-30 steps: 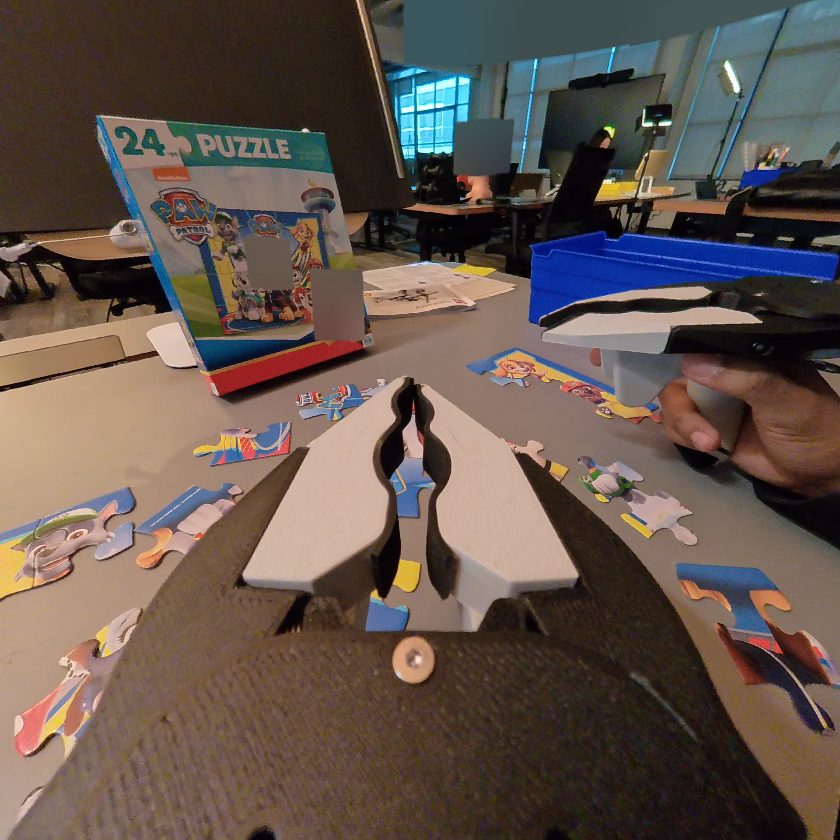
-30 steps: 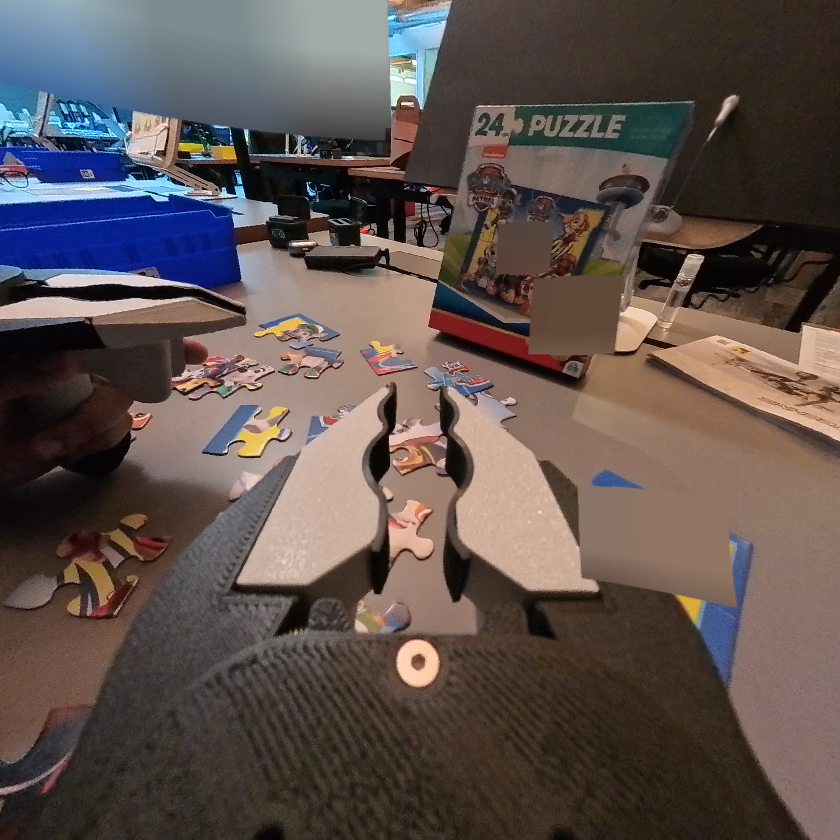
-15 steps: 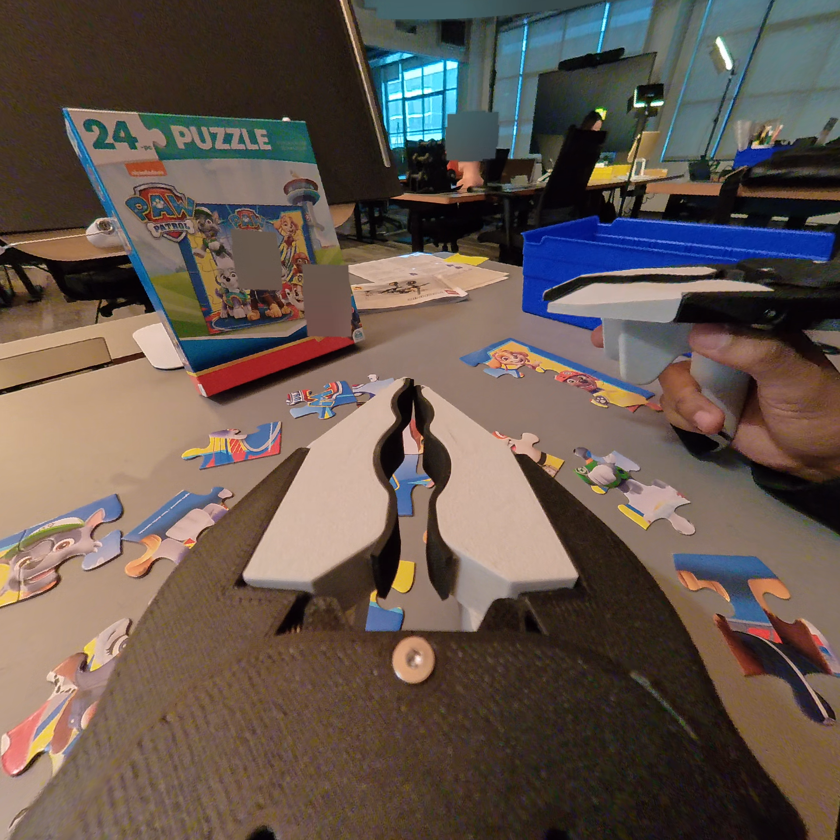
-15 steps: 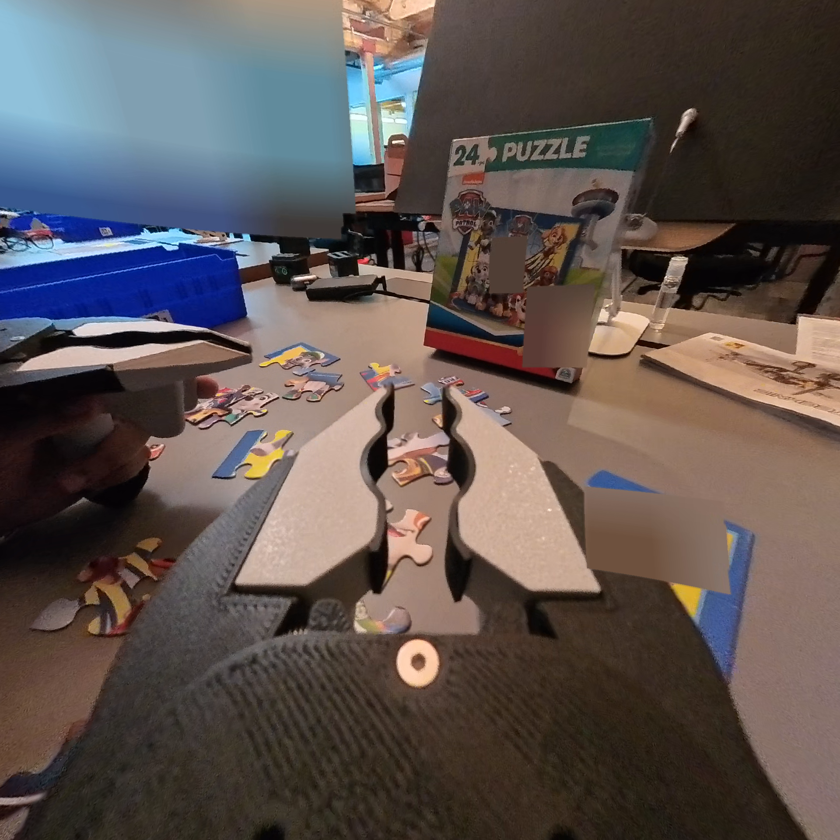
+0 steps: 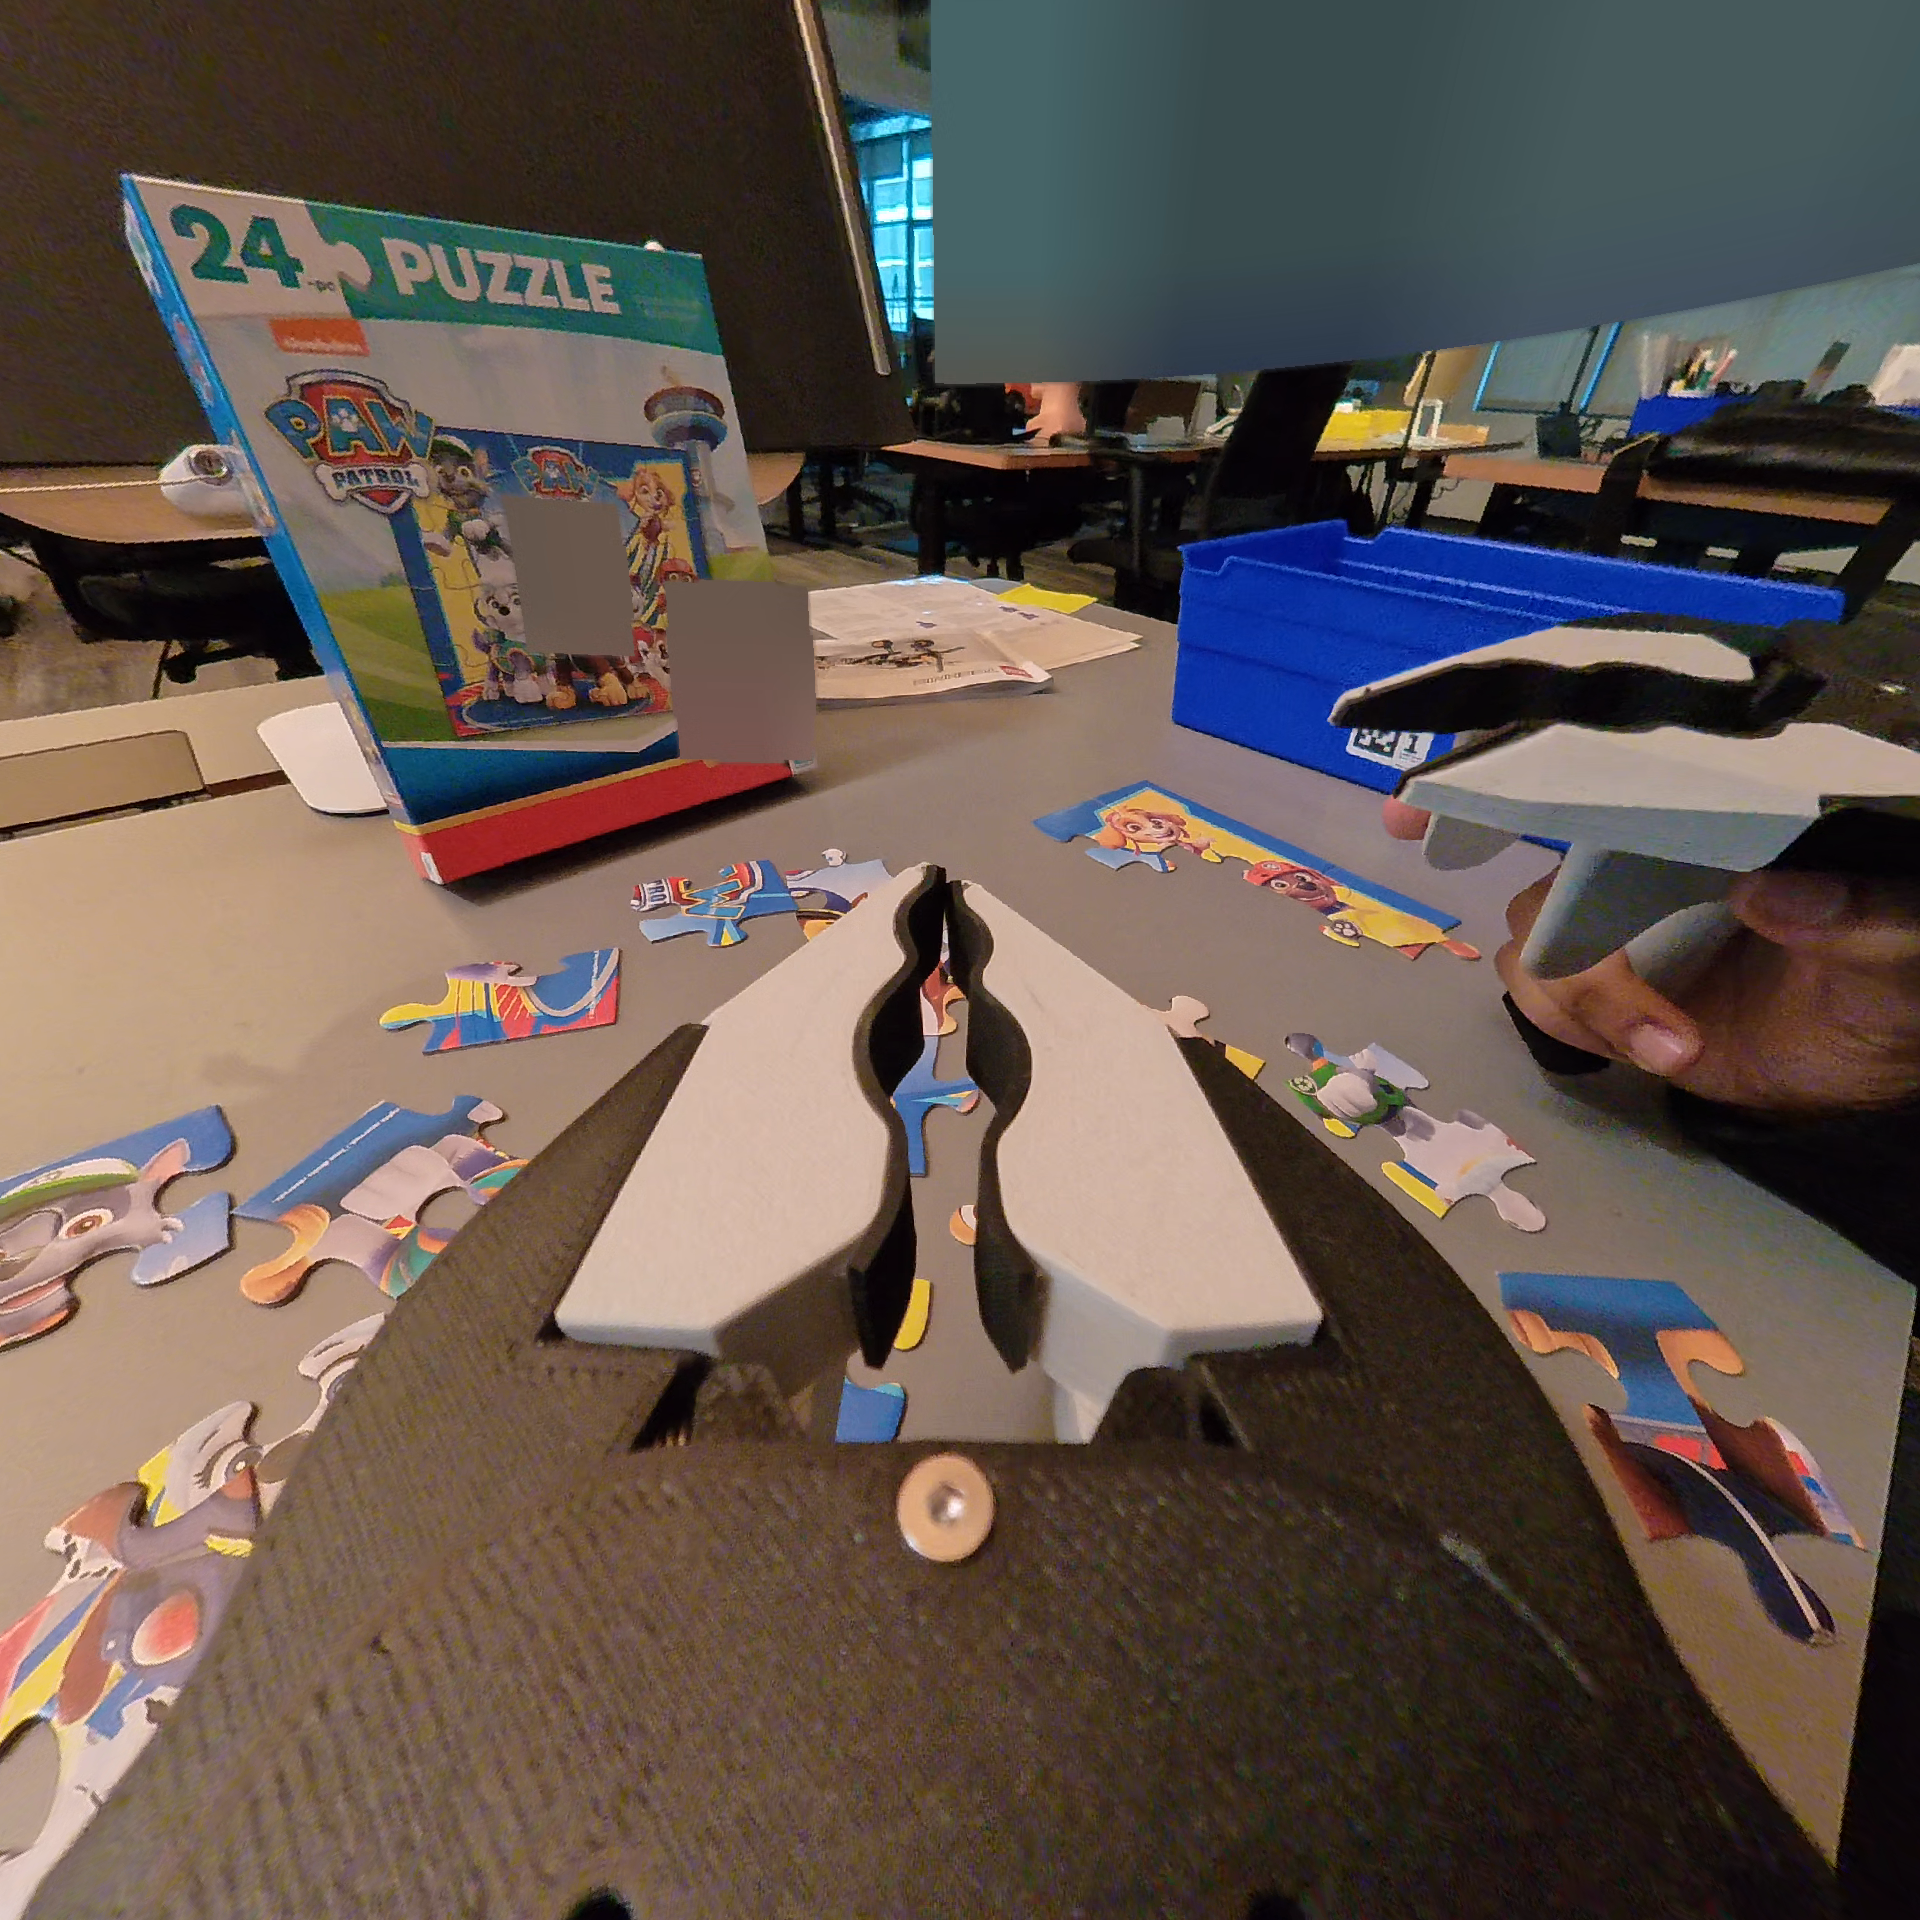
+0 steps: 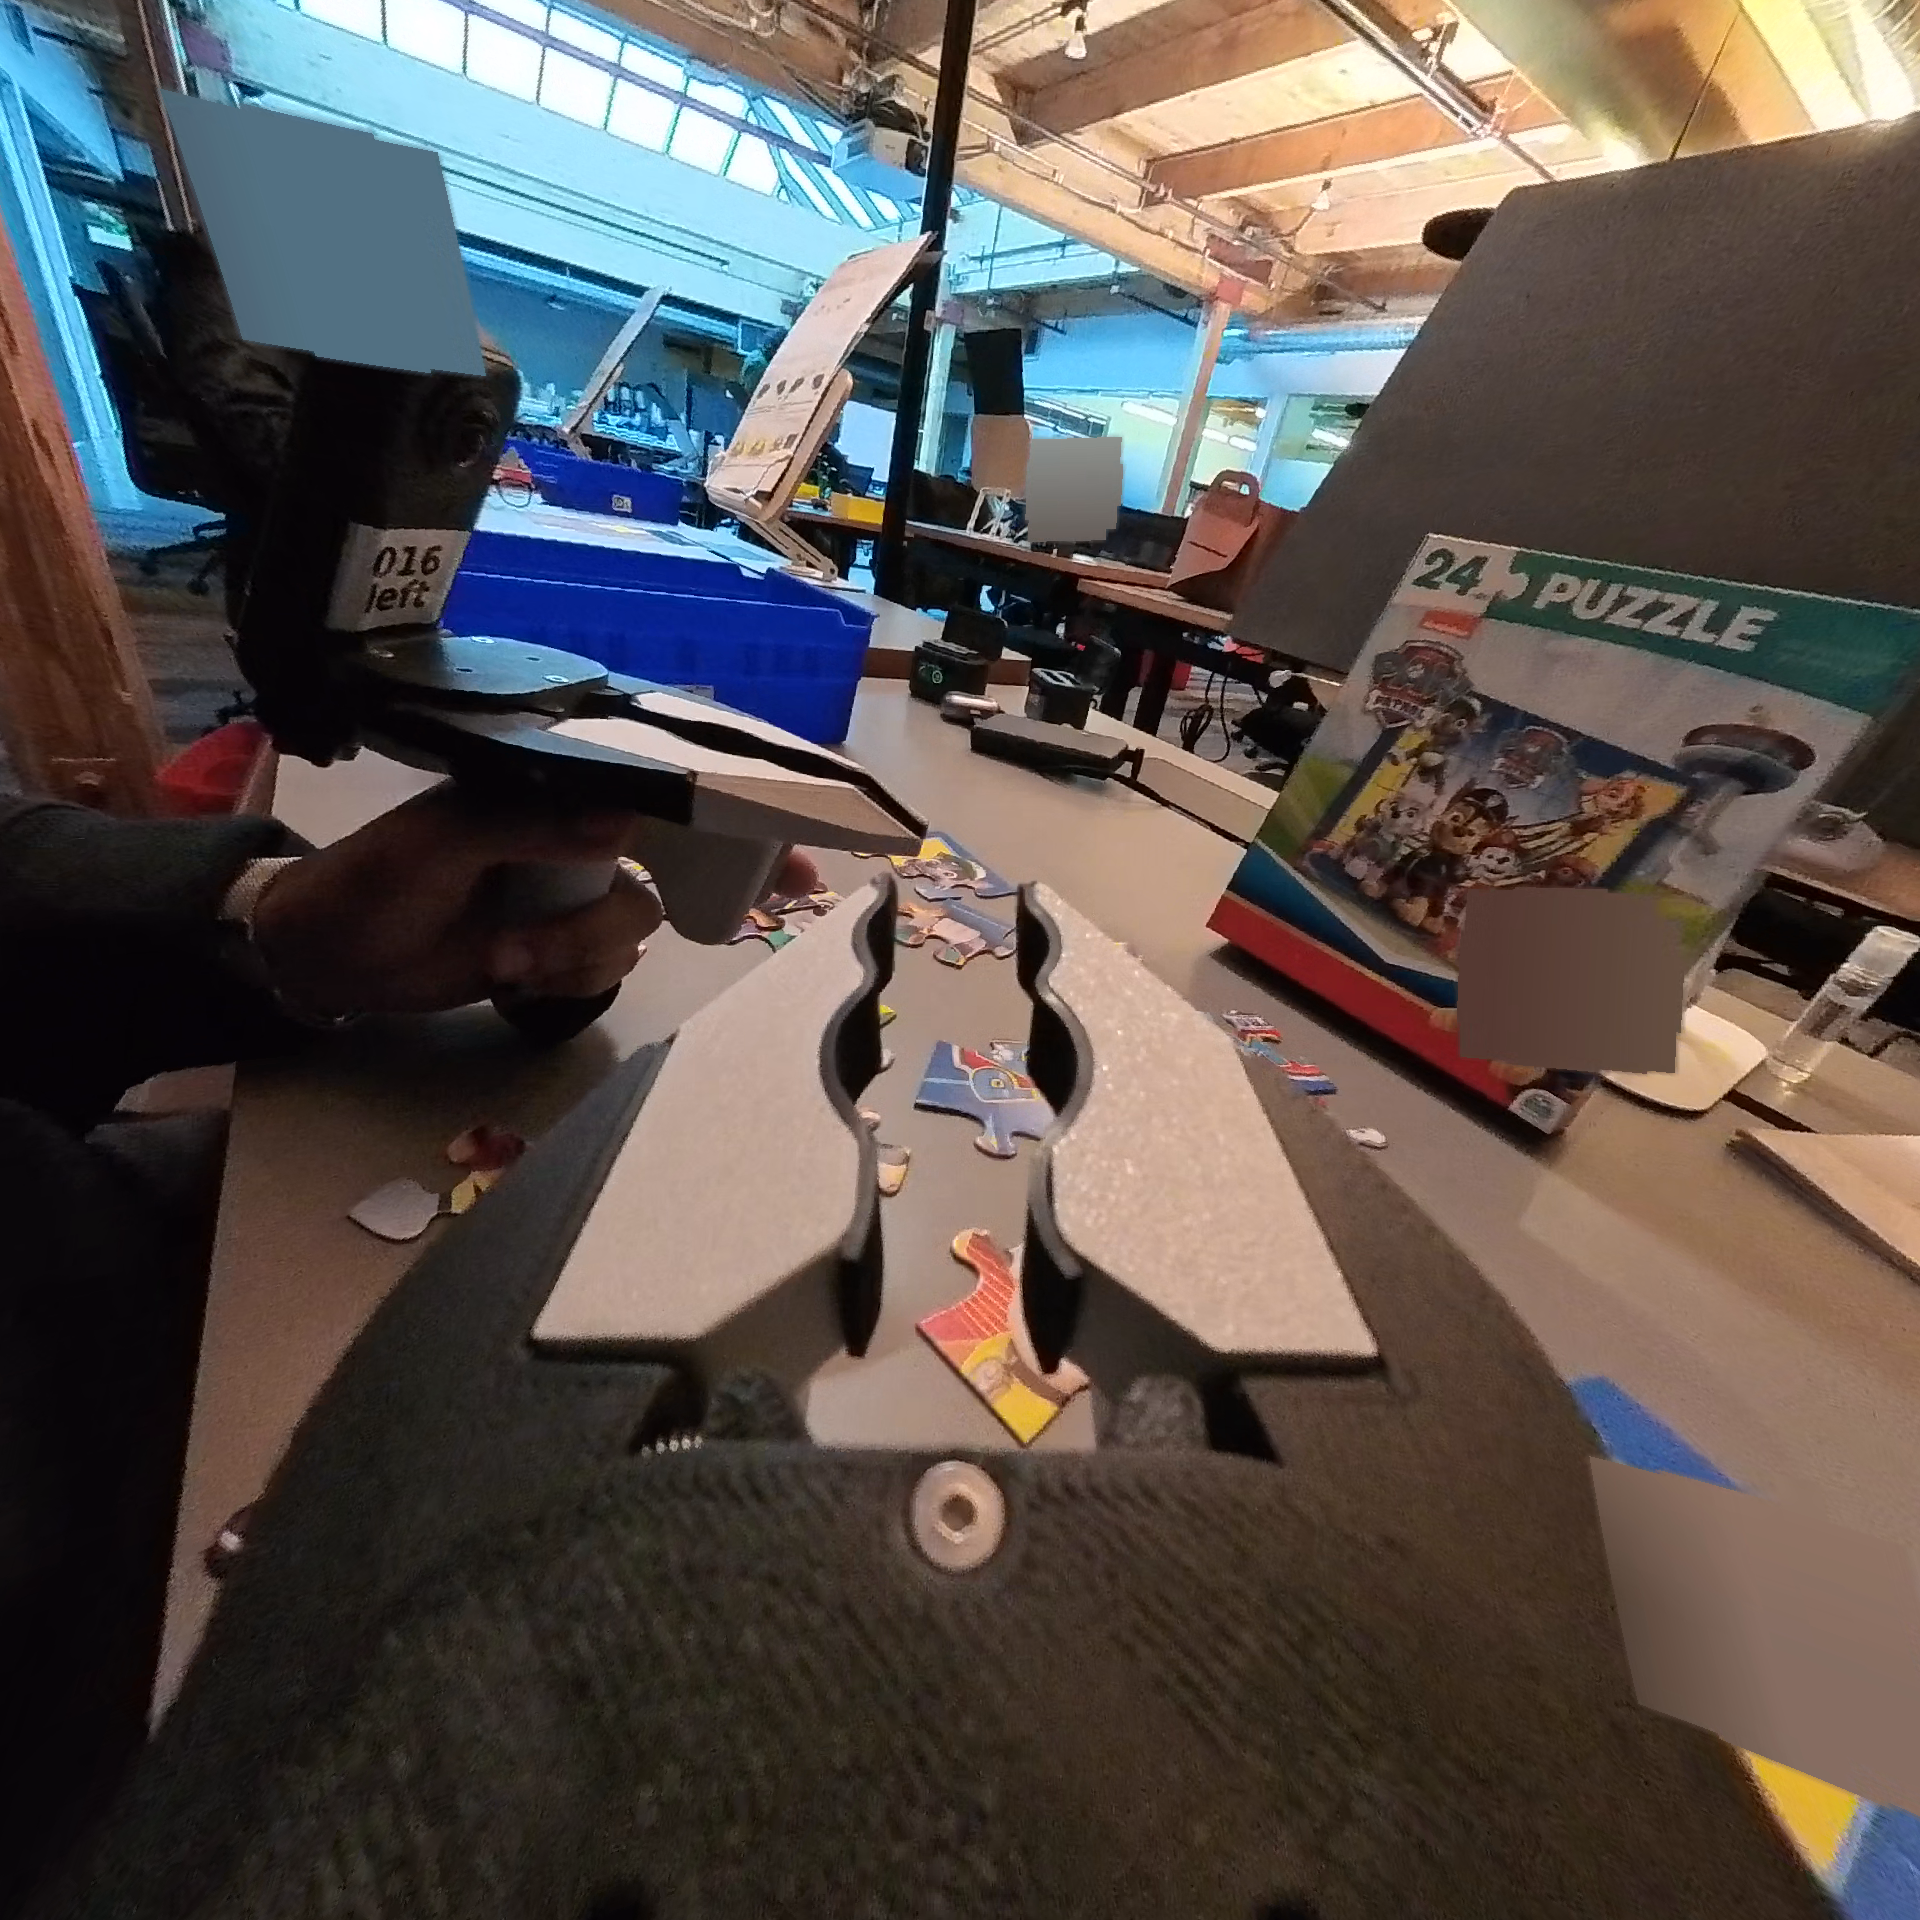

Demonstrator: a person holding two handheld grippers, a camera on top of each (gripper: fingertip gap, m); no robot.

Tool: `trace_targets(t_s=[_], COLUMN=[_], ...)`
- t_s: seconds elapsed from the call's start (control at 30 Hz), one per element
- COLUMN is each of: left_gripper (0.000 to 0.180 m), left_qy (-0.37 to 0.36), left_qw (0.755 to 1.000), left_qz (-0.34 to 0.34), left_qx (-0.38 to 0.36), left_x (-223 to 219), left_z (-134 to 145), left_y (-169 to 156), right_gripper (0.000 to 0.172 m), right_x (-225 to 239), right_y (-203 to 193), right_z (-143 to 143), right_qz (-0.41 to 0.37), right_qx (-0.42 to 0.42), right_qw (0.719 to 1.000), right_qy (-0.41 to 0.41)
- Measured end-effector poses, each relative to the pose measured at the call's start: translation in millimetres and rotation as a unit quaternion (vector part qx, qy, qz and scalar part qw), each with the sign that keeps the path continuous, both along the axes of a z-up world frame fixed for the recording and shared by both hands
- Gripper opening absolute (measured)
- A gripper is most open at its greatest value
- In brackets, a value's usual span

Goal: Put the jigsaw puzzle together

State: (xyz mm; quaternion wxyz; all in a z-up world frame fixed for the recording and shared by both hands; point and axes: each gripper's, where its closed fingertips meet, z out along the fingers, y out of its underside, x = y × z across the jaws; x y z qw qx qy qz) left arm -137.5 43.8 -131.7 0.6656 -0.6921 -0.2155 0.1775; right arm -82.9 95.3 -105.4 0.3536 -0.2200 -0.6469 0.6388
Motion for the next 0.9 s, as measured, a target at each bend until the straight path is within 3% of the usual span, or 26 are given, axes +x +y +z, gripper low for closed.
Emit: trace_targets(t_s=[0.13, 0.2, 0.23, 0.27, 0.33, 0.43, 0.5, 0.6, 0.9], left_gripper=[0.0, 0.0, 0.0, 0.0, 0.0, 0.0, 0.0, 0.0, 0.0], left_qy=[-0.001, -0.001, -0.001, -0.001, -0.003, -0.001, 0.002, 0.011, 0.014], left_qw=[1.0, 1.0, 1.0, 1.0, 1.0, 1.0, 1.0, 1.0, 1.0], left_qz=[-0.001, -0.001, -0.001, 0.001, 0.003, 0.007, 0.005, 0.005, 0.011], left_qx=[0.0, 0.001, 0.001, 0.001, 0.0, 0.002, -0.003, -0.009, -0.015], left_x=[0.0, -0.2, -0.5, -1.5, -2.7, -3.4, -3.0, -1.9, -4.0], left_z=[-0.1, 0.1, 0.2, 0.2, -0.2, 0.5, 0.1, 0.1, -0.7], left_y=[0.4, 0.3, 0.2, 0.0, -0.2, -1.4, 0.1, 1.8, 2.1], right_gripper=[0.022, 0.017, 0.008, 0.019, 0.047, 0.052, 0.062, 0.063, 0.054], right_x=[-2.4, -18.2, -36.2, -44.2, -28.2, 1.7, 17.0, 27.4, 17.1], right_y=[3.4, 24.8, 61.7, 104.1, 164.3, 170.3, 175.1, 181.0, 178.1], right_z=[-0.4, -7.5, -19.3, -36.9, -63.7, -80.4, -103.7, -122.8, -127.2], right_qz=[-0.006, -0.081, -0.196, -0.301, -0.392, -0.358, -0.365, -0.382, -0.352], right_qx=[-0.005, 0.012, 0.039, 0.089, 0.133, 0.036, 0.049, 0.074, 0.053], right_qw=[1.0, 0.996, 0.978, 0.944, 0.884, 0.887, 0.867, 0.846, 0.849], right_qy=[-0.005, -0.02, -0.051, -0.105, -0.217, -0.29, -0.336, -0.365, -0.389])
